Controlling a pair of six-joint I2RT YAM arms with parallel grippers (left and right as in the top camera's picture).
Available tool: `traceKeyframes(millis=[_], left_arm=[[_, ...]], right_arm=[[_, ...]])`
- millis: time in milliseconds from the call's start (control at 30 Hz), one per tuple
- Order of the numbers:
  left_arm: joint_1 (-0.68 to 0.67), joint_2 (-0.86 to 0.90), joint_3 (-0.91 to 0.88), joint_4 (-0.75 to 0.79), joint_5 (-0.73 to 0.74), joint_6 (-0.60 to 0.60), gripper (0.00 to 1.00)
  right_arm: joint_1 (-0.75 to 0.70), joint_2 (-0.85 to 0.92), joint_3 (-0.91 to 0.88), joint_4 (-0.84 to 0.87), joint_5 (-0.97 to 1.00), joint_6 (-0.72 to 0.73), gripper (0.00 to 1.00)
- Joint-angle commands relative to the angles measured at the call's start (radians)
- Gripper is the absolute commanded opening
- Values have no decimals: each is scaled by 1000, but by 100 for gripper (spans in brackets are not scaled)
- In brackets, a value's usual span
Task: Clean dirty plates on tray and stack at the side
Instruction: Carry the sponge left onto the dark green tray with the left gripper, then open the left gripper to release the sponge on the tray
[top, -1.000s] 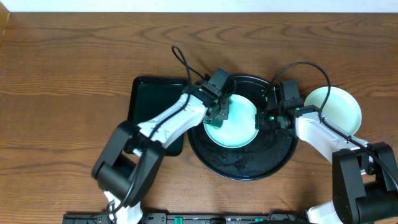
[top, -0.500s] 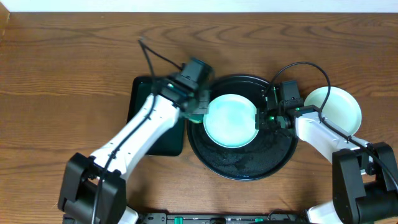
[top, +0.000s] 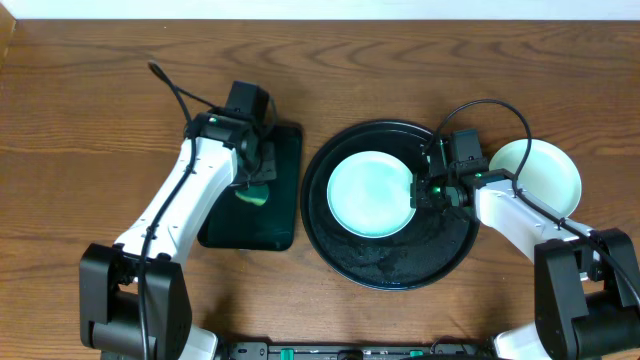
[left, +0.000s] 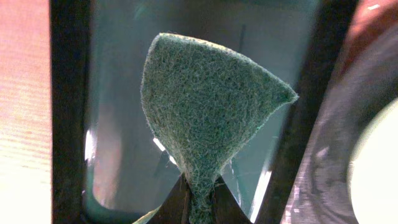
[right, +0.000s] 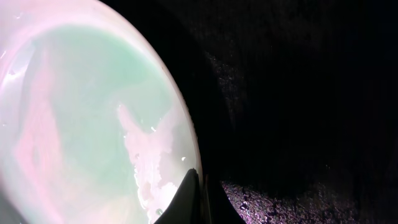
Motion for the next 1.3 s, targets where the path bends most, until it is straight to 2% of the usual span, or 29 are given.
traceKeyframes(millis=[0, 667, 1133, 1167, 1200, 1267], left_arm=[[28, -2, -47, 16, -17, 25, 8], [58, 2, -282, 295, -16, 24, 8], [58, 2, -311, 336, -17, 24, 9], [58, 2, -311, 336, -17, 24, 9], [58, 2, -311, 336, -17, 24, 16], [58, 2, -311, 336, -16, 24, 22]], right_arm=[[10, 5, -6, 0, -16, -20, 1], [10, 5, -6, 0, -16, -20, 2], [10, 5, -6, -1, -16, -20, 2], [10, 5, -6, -1, -16, -20, 2], [10, 5, -6, -1, -16, -20, 3], [10, 5, -6, -1, -16, -20, 3]])
